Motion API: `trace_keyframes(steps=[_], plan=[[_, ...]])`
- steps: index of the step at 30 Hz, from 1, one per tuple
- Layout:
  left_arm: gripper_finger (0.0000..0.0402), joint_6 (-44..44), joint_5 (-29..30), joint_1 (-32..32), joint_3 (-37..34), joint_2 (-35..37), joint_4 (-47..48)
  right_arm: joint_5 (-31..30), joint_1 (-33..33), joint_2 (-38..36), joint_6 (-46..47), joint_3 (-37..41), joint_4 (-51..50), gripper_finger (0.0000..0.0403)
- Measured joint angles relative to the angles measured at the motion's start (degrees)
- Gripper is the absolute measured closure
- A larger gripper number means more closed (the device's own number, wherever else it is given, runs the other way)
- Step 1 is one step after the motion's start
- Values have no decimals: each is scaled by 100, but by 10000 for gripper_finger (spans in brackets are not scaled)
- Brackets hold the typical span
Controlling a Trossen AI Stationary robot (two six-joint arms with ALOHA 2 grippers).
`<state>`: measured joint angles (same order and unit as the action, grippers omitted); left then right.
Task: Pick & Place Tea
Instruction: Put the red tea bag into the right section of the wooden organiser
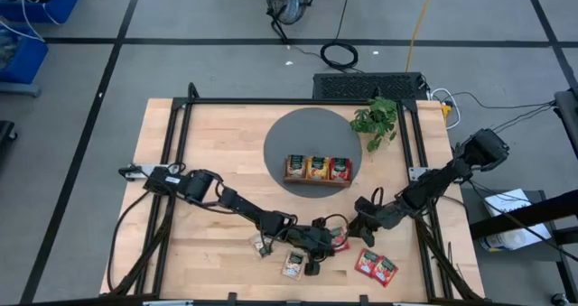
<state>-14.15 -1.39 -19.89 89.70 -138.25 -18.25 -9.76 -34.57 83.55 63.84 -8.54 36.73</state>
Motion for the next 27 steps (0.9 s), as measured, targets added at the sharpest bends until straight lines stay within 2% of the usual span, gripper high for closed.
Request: trace_keyframes(steps=[7, 16, 27], plan=[[371, -162, 173, 27, 1, 3, 121, 70, -85, 37, 43, -8, 55, 259], [371, -54, 140, 109, 12, 14, 517, -197, 65, 46, -104, -2, -65, 259], [371, 30, 129, 141, 10, 14, 564, -28, 152, 35, 103, -9, -206, 259]])
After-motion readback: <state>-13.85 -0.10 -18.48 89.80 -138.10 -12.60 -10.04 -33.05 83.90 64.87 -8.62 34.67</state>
